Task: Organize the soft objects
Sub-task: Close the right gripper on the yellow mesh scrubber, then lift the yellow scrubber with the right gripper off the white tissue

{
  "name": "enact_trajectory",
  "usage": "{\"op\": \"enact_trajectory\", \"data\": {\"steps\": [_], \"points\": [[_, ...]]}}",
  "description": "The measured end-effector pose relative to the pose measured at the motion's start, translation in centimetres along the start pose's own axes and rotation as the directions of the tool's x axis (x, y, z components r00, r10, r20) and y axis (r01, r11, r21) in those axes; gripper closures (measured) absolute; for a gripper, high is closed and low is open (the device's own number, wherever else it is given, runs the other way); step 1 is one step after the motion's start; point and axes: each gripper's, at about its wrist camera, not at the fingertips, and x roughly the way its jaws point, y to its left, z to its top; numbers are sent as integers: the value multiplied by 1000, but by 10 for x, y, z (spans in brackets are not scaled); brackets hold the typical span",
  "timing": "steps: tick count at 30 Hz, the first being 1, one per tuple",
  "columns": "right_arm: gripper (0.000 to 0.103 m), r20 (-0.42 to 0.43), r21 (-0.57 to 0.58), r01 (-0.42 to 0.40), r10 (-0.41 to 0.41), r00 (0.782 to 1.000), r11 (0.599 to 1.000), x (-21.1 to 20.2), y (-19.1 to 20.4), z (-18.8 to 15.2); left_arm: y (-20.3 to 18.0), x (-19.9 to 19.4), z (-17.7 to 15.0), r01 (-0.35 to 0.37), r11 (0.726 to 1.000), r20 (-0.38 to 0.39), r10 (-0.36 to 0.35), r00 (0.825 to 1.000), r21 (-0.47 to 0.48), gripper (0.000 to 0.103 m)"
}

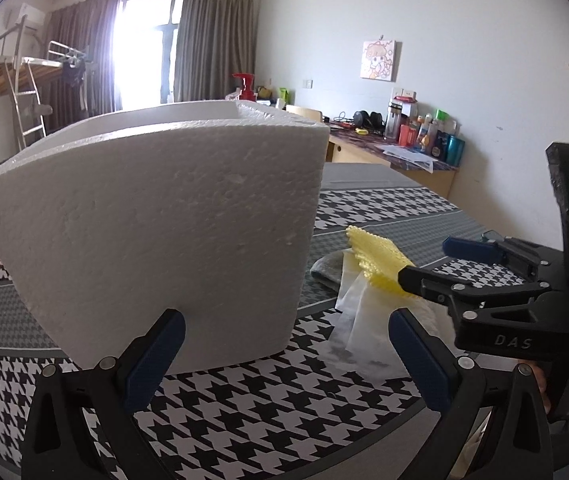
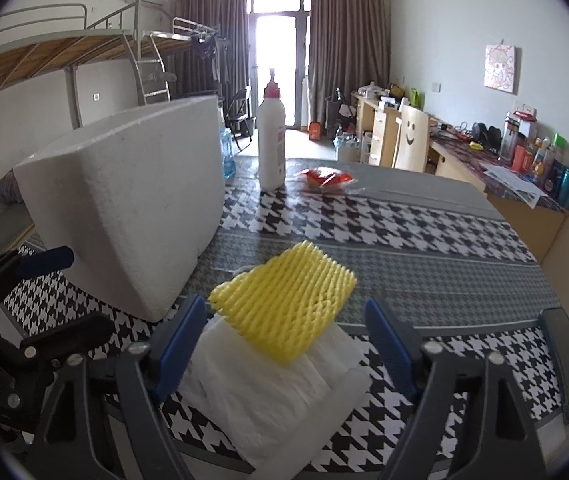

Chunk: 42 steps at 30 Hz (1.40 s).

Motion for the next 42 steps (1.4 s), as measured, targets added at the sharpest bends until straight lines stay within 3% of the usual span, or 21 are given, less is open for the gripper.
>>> {"op": "enact_trajectory", "data": {"steps": [6, 11, 21, 26, 37, 42], "points": [[30, -38, -7, -31, 31, 999, 999, 11, 2, -3, 3, 0, -2, -8, 1000, 0, 8, 1000, -8, 1], [49, -75, -1, -38, 38, 996, 999, 18, 2, -7, 4, -1, -2, -4, 1000, -4, 3, 1000, -7, 1], [72, -118, 4, -45, 45, 992, 999, 26, -1, -13, 0, -2, -3, 8, 1000, -10, -8, 1000, 0, 1], [94, -119, 18, -52, 54, 991, 998, 25, -3, -14, -5, -2, -3, 20, 1000, -12, -20, 1000, 14, 1], [96, -68, 42, -1, 4, 998, 999, -2, -15, -10, -20, 0, 1, 54, 997, -7, -54, 999, 49, 1], [90, -89, 46, -32, 36, 995, 998, 5, -16, -11, -21, 1, 1, 48, 998, -9, -47, 999, 45, 1]]}}
